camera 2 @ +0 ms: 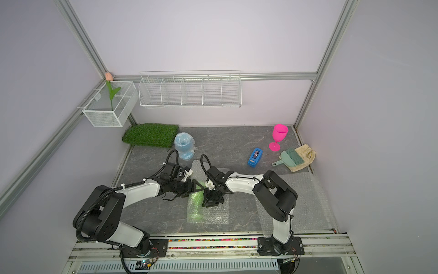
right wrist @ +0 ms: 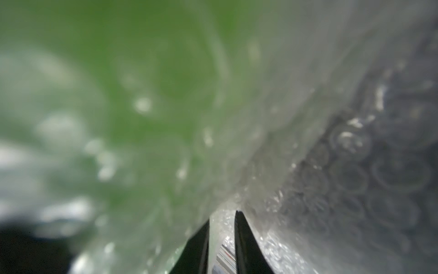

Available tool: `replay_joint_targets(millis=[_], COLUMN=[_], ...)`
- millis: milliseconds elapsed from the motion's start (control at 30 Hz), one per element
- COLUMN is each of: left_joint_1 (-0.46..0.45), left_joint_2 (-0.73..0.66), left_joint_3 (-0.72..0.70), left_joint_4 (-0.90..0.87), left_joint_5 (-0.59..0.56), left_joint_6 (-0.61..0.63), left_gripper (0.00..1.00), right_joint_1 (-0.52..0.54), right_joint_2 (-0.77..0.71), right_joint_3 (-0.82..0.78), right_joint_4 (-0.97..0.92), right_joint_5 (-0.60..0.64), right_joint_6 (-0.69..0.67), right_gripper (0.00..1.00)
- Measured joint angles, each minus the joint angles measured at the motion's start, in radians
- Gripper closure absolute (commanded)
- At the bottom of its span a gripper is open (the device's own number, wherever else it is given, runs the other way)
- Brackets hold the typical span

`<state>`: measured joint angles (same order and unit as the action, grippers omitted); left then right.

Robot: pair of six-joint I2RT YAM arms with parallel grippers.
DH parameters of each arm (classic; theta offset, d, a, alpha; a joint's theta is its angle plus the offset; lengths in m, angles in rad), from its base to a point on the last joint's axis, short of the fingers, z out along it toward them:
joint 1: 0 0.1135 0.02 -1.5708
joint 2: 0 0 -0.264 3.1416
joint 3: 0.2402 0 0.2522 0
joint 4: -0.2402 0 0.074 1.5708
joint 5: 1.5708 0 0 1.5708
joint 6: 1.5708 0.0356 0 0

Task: Wrap wine glasses in bubble wrap
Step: Wrap the wine glass in bubble wrap.

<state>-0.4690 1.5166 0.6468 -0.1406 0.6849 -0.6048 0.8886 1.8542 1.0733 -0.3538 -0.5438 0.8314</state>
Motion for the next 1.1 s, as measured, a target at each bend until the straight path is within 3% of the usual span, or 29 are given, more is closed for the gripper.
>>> replay_joint_targets(millis=[367, 600, 800, 1100], left_joint_1=[-0.002, -0.108, -0.177, -0.232], left_joint_2=[-0.002, 0.036, 0.093, 0.142], left_joint_3=[0.053, 0.219, 0.332, 0.414], left_joint_4=[-0.13, -0.359, -0.482, -0.57], left_joint_5=[-0.049, -0.271, -0.399, -0.482], left_joint_6=[0.057, 0.126, 0.134, 0.12], left_gripper=[0.54, 0.56, 0.58, 0.58], right_joint_1=[0.002, 0.003, -0.089, -0.193], right_joint_2=[-0.025, -0.077, -0.222, -0.318], right_joint_3=[-0.092, -0.15, -0.201, -0.312], right_joint_4=[0.154, 0.08, -0.016, -0.092], right_joint_5=[-0.11, -0.157, -0.114, 0.031], right_joint_6=[0.055, 0.004, -0.05, -0.095], right_gripper=[0.83, 0.79, 0.68, 0.45])
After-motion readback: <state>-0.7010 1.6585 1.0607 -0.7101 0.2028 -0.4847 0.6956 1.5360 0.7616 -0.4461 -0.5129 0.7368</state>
